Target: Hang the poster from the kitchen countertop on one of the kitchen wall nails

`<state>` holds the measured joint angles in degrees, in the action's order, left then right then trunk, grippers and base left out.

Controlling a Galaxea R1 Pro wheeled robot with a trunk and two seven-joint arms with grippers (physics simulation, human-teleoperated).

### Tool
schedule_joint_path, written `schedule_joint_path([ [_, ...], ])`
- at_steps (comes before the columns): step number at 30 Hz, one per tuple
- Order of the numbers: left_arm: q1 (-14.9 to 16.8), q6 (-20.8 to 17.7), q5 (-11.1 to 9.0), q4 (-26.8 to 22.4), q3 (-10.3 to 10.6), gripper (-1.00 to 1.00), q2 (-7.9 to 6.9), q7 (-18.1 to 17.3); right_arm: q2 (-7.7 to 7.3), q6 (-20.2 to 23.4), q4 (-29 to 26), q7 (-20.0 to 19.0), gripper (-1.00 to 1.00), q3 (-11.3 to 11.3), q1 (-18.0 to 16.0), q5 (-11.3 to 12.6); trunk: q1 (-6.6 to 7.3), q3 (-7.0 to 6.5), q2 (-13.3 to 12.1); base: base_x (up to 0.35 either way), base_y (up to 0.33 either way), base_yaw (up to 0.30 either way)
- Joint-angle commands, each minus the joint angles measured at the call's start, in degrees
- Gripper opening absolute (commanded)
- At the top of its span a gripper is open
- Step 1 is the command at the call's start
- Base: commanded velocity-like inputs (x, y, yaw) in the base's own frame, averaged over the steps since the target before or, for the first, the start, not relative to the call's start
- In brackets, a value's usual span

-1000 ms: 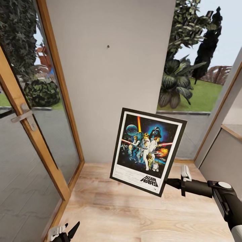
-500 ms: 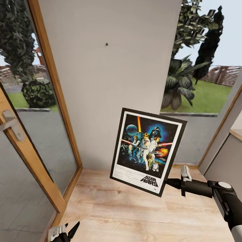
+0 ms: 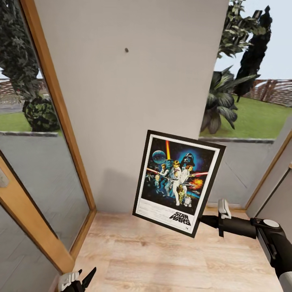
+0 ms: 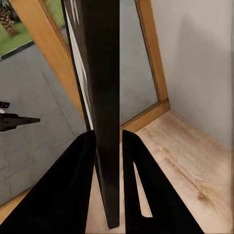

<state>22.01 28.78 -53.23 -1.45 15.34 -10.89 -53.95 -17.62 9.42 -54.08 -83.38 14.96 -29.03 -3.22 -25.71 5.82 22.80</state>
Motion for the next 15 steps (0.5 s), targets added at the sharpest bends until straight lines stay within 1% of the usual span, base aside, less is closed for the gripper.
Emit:
schedule_joint_path([
  [1,0.05,0.23,-0.47,0.04,0.48,1.0,-0.01,-0.14,0.04,0.77,-0.07,-0.46,-1.0,0.16,-0.06,-0.3,-0.07,0.12,0.12,0.33,0.0,0.0],
  [3,0.05,0.23,-0.47,0.04,0.48,1.0,-0.01,-0.12,0.04,0.77,-0.07,-0.46,-1.0,0.16,-0.06,-0.28,-0.07,0.12,0.12,0.263,0.0,0.0],
  [5,0.05,0.23,-0.47,0.04,0.48,1.0,-0.01,-0.14,0.04,0.83,-0.1,-0.52,-1.0,0.16,-0.06,-0.24,-0.07,0.12,0.12,0.111,0.0,0.0],
  [10,0.05,0.23,-0.47,0.04,0.48,1.0,-0.01,-0.19,0.04,0.91,-0.15,-0.55,-1.0,0.11,-0.06,-0.21,-0.07,0.12,0.12,0.035,0.0,0.0],
  [12,-1.34,0.26,-0.45,0.11,0.57,1.0,0.44,-0.25,0.1,1.36,-0.2,-0.52,-1.0,-0.01,-0.08,-0.08,-0.07,0.12,0.12,0.0,0.0,0.0],
  [13,-2.03,0.3,-0.47,0.12,0.57,1.0,0.95,-0.18,1.57,5.87,-6.44,-0.46,-1.0,-0.24,-0.63,-0.09,-0.07,0.12,0.12,0.0,0.0,0.0],
  [14,-2.6,0.31,-0.47,0.12,0.57,1.0,1.11,-0.16,2.76,11.51,-12.17,-0.4,-1.0,-0.33,-0.79,-0.3,-0.07,0.12,0.12,0.0,0.0,0.0],
  [15,-3.17,0.31,-0.47,0.13,0.57,1.0,1.18,-0.15,3.56,15.03,-15.84,-0.26,-1.0,-0.51,-0.9,-0.46,-0.07,0.12,0.12,0.0,0.0,0.0],
])
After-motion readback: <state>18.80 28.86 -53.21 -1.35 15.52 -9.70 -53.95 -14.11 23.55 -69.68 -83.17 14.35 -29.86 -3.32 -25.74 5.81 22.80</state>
